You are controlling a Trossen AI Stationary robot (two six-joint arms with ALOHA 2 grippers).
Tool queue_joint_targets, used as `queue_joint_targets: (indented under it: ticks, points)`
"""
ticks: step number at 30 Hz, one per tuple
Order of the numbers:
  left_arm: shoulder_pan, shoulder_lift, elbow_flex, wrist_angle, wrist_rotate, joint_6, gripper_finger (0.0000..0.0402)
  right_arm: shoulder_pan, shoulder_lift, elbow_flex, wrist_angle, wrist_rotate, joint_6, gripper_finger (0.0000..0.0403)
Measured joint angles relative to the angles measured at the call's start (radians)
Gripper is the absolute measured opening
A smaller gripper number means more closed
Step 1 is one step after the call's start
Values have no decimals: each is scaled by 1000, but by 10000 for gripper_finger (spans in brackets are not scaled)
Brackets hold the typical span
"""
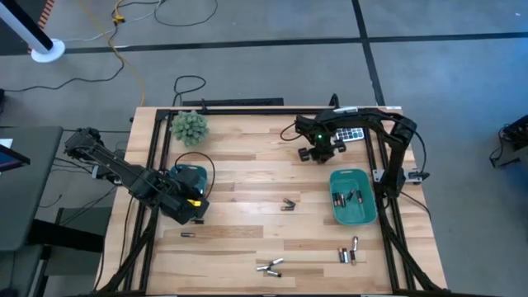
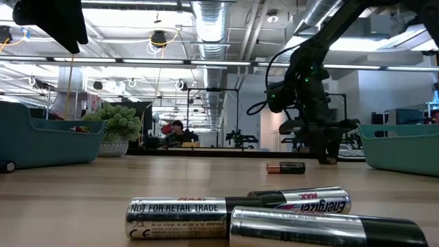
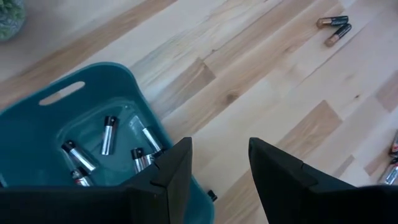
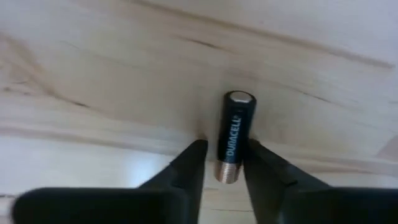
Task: Sort batteries
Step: Put the black battery into the green bin
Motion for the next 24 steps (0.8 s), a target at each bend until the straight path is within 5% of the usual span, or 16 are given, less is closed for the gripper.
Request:
queue_joint_targets:
  ticks: [5,11,24]
  points:
    - [0,0,0,-2,1,0,154,1,-9,-1,1,0,-63,25]
    - [0,0,0,-1,3,-5,154,2,-107,-10,-3,12,-113,16]
    - [0,0,0,-1,4,95,153,149,-750,-34,-115,14,-54,16]
